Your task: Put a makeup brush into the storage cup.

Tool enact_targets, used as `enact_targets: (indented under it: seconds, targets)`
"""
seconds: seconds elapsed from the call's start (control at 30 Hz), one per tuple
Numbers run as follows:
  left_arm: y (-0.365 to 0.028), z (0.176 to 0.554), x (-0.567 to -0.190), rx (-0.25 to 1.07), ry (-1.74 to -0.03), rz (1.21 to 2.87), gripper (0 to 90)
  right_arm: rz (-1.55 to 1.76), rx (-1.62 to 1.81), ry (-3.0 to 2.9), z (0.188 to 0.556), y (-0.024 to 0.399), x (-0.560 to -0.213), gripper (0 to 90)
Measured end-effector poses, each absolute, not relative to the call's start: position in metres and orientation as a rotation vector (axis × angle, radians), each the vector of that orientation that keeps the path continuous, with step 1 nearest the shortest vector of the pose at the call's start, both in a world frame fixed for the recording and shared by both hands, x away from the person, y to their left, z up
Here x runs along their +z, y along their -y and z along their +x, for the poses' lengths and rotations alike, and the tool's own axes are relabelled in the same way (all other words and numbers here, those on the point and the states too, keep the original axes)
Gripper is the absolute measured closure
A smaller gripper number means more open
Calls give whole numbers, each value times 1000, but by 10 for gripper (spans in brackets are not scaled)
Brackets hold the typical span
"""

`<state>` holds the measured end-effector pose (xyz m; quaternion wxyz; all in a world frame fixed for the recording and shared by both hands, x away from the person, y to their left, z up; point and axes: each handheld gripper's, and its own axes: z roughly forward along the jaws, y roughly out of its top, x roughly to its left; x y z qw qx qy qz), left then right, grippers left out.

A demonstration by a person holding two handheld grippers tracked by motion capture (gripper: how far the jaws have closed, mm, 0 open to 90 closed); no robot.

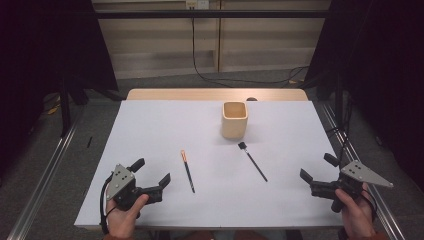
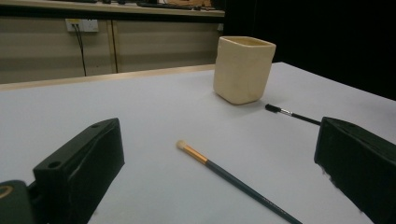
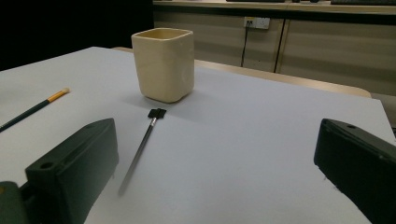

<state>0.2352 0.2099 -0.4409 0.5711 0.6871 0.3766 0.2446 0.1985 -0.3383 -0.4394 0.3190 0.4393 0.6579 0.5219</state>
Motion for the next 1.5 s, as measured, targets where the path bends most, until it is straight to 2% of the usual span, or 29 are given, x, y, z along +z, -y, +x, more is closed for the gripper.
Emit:
enact_targets:
  seconds: [0.23,0.73,0.83,1.03,1.27,1.5]
  targets:
    - [-211,235,-440,586,-883,1639,15,1157,1400,-1767,200,337,-441,0]
    - [-208,233,-431,492,-828,1668,44,1121,1407,-1772,197,335,-439,0]
    - [-202,237,-425,476,-807,1720,75,1122,1404,-1789,199,335,-440,0]
    - [-195,239,-420,447,-794,1722,53,1096,1405,-1801,198,332,-439,0]
    - [-197,242,-406,483,-803,1669,11,1084,1416,-1806,196,330,-438,0]
    - [-193,250,-398,497,-776,1687,12,1093,1421,-1807,197,331,-438,0]
